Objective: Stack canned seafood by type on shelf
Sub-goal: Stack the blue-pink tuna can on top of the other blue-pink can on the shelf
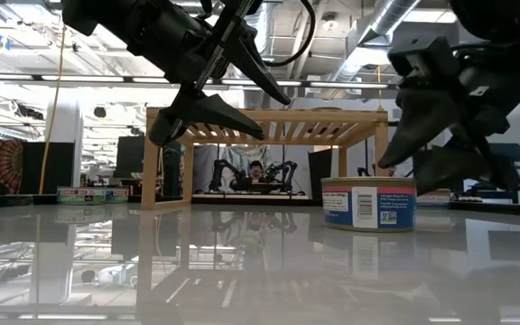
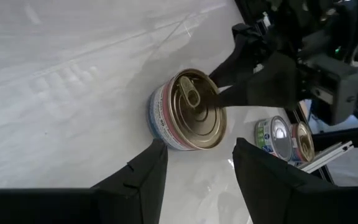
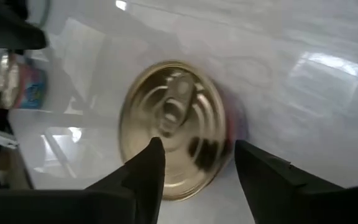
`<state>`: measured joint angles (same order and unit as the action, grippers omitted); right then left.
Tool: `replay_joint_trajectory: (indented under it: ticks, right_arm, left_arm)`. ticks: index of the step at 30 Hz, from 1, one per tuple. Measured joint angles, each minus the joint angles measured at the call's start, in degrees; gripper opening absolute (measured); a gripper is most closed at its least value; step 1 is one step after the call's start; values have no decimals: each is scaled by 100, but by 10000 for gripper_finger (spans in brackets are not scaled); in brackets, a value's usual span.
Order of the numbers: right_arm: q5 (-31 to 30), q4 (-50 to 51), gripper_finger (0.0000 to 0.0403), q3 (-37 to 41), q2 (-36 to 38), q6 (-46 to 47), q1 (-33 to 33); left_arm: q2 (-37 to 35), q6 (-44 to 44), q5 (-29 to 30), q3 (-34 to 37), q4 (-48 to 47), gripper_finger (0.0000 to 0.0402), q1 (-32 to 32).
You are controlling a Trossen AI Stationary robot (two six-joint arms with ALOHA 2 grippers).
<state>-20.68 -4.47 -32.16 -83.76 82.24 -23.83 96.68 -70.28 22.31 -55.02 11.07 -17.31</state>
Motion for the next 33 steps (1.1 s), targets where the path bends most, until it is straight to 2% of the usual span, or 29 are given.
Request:
replay_joint_trajectory:
  ticks: [4, 8, 11, 15, 19, 24, 33]
  right_arm:
    - [21, -6, 185, 0, -68, 100, -2]
    - [28, 10, 144, 0, -70, 118, -2]
    - [28, -2, 112, 0, -70, 115, -2]
    - [28, -38, 86, 0, -70, 6, 0]
    - [28, -72, 77, 0, -70, -1, -2]
    - [28, -76, 76, 0, -70, -17, -2]
    - [28, -87, 76, 0, -70, -18, -2]
  left_arm:
    - [0, -55, 0, 0, 2, 173, -2]
    - [35, -501, 4, 0, 34, 173, -19]
    - [257, -629, -9, 1, 419, 173, -19]
    - [796, -627, -230, -2, 1485, 173, -19]
    - [1123, -858, -415, 1, 1718, 173, -19]
    - [1130, -1201, -411, 2, 1522, 173, 28]
    - [1131, -709, -391, 0, 1608, 173, 79]
